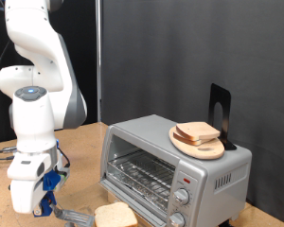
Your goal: Make a piece of toast with the oven
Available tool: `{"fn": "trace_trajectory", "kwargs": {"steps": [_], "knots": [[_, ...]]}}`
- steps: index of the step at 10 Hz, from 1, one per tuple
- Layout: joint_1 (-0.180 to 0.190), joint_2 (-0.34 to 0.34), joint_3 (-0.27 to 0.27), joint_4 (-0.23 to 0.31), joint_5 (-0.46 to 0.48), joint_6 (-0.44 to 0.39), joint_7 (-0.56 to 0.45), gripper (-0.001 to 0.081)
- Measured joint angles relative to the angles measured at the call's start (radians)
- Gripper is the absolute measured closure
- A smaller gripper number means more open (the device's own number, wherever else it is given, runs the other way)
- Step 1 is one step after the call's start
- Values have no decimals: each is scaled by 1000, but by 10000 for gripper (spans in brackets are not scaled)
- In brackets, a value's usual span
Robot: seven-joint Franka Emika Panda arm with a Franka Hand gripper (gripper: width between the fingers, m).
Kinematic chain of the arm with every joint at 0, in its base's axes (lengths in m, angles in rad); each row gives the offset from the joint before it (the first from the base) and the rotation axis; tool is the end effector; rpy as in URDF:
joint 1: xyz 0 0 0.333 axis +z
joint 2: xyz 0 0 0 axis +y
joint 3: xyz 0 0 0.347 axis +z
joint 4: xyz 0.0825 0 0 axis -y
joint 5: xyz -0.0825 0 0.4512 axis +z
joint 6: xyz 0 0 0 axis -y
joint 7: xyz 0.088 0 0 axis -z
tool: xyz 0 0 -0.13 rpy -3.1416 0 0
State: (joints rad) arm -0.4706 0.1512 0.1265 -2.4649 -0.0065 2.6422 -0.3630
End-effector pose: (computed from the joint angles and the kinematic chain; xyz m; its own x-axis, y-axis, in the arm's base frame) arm 0.4931 -0.1745 0.1877 0.9993 0.0228 0.0312 0.0230 -0.9997 -0.0050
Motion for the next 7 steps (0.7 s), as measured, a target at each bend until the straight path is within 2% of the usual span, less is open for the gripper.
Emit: {"fn": "trace_trajectory", "kwargs": {"steps": [2, 4, 7], "knots": [[-1, -17, -18, 6, -89, -3, 2, 413], [-2, -19, -26, 12, -133, 24, 16, 413], [8, -7, -26, 8, -236, 65, 112, 413]]}}
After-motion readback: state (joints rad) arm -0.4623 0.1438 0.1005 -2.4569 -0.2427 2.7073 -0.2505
